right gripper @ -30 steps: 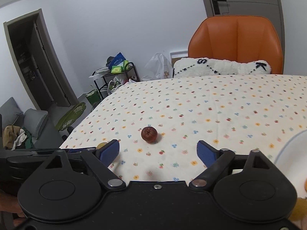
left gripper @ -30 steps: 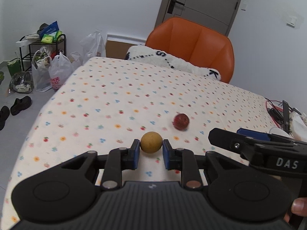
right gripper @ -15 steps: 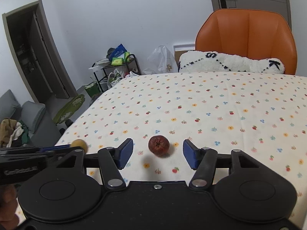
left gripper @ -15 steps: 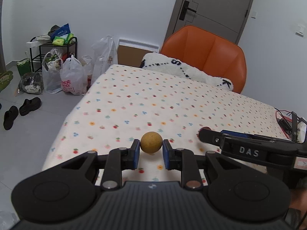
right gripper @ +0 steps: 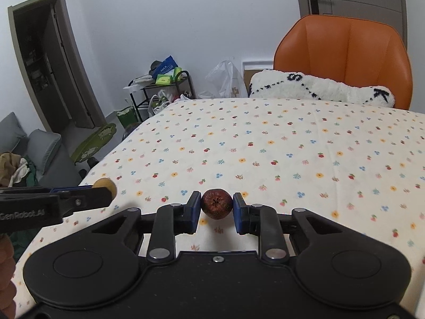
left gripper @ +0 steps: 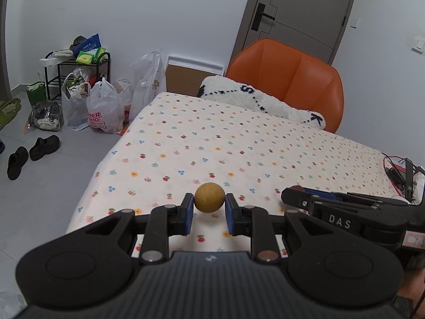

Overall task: Organize fruits
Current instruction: 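Grasp the red plum with the right gripper while the left gripper grasps the kiwi, then carry the red plum onto the plate and release while the left gripper drops the kiwi there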

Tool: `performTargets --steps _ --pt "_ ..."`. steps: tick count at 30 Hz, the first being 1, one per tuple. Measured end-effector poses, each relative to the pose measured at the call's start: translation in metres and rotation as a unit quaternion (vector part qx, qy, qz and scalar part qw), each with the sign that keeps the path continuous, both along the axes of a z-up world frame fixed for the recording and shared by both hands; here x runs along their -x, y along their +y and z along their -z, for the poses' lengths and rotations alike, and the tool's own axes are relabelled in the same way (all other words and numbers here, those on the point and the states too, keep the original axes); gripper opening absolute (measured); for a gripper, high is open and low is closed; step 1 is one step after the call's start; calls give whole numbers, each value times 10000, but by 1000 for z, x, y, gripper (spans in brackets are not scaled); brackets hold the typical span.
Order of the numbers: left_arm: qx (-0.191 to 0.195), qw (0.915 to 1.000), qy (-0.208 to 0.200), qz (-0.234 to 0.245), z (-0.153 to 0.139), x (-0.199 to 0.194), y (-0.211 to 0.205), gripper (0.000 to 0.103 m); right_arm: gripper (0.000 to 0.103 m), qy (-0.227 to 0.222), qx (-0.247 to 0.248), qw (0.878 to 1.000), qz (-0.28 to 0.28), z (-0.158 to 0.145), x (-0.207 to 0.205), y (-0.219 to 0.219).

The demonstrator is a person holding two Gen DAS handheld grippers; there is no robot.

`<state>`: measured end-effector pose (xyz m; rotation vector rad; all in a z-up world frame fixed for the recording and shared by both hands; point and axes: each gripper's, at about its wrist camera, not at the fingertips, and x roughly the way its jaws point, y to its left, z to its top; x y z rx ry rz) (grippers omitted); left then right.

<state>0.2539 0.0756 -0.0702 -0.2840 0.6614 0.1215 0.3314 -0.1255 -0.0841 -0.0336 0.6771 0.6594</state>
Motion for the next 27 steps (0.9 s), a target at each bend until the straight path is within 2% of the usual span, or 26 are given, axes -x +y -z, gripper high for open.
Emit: performTargets --steps 14,27 --pt "-82 9994 -274 187 -27 25 -34 23 24 -268 -234 9993 79 -33 39 -35" --pt "-100 9971 -519 553 -46 42 -78 23 24 -442 -399 9972 457 -50 66 -83"
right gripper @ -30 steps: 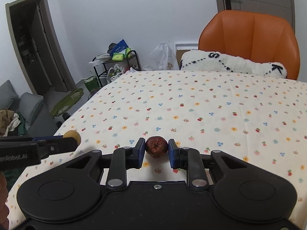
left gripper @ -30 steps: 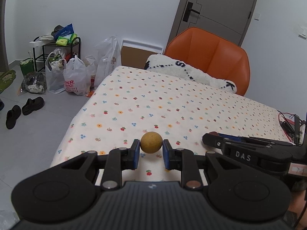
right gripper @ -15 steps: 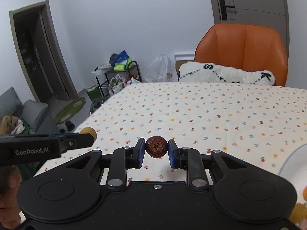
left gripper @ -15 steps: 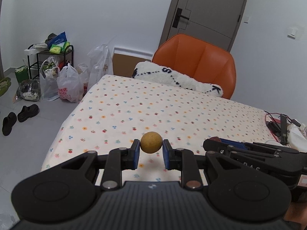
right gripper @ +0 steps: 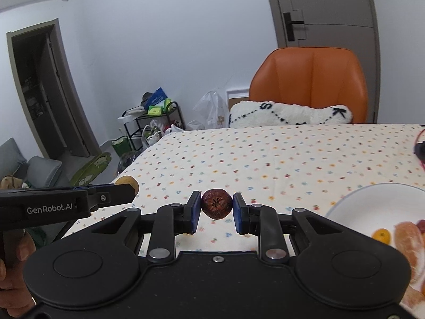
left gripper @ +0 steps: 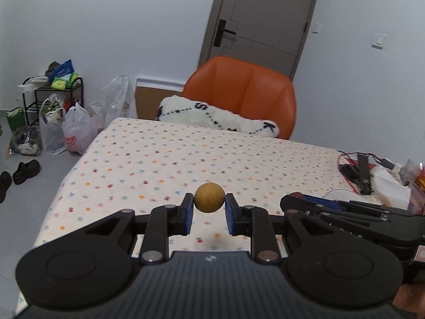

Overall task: Organize fruits
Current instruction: 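Carry the red plum onto the plate and release while the left gripper drops the kiwi there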

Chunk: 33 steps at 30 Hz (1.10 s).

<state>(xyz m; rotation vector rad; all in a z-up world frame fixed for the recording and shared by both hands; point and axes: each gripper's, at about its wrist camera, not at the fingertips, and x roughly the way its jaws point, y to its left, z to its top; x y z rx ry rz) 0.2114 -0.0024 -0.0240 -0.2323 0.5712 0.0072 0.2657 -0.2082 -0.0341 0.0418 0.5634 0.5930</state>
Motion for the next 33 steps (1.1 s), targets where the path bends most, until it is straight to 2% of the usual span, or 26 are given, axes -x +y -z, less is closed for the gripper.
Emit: performTargets --steps 10,33 --pt "14 9995 -59 295 -9 9 -28 23 24 -126 -91 9995 265 -9 16 -32" --pt "68 9939 24 1097 3 0 -114 23 24 -5 -11 9931 1171 9 41 -133"
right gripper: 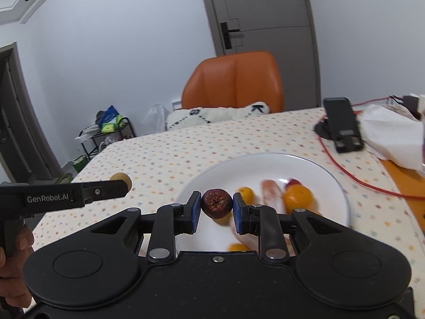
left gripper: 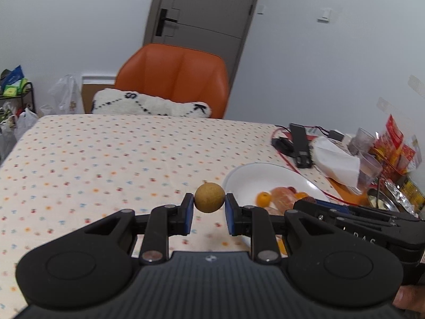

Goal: Organize fruits

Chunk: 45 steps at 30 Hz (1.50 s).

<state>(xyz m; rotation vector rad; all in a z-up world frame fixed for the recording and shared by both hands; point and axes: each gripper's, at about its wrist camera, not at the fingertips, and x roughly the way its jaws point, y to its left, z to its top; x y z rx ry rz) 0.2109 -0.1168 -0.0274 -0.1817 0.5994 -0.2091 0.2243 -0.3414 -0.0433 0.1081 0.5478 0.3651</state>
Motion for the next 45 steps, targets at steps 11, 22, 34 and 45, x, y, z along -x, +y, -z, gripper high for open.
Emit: performTargets --steps 11,22,34,45 --pt "-25 9990 157 407 7 -9 -40 23 31 352 -399 9981 306 1 9 -38" --pt "12 9989 260 395 5 -7 -46 27 34 508 -565 9962 432 0 21 -48" --pt "-79 9998 191 46 -4 13 -17 69 53 501 -692 9951 491 -10 24 -47" --pt "-60 9998 135 -111 -10 35 11 85 71 476 -490 9966 456 -18 29 -25"
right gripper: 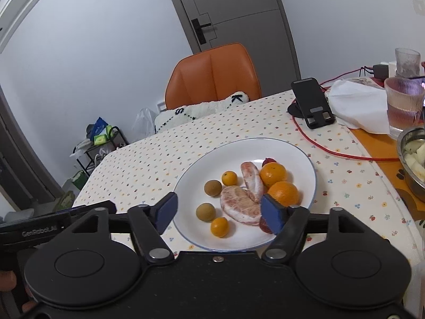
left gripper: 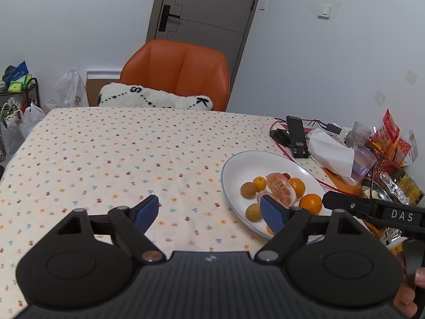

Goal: Organize fruits

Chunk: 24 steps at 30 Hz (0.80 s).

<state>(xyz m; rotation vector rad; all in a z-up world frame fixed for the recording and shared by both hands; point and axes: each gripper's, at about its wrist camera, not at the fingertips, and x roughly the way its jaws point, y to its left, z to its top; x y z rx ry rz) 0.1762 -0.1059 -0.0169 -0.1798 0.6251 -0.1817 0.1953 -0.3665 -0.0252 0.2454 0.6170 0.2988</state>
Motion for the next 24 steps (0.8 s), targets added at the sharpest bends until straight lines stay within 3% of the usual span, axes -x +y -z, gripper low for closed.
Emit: performTargets --steps 17,24 --pt "-244 9994 -131 -226 -24 52 42 95 102 -188 150 9995 -208 -14 37 34" --pt "-304 9982 -178 -485 -31 79 57 95 103 -323 142 9989 -315 -22 61 41"
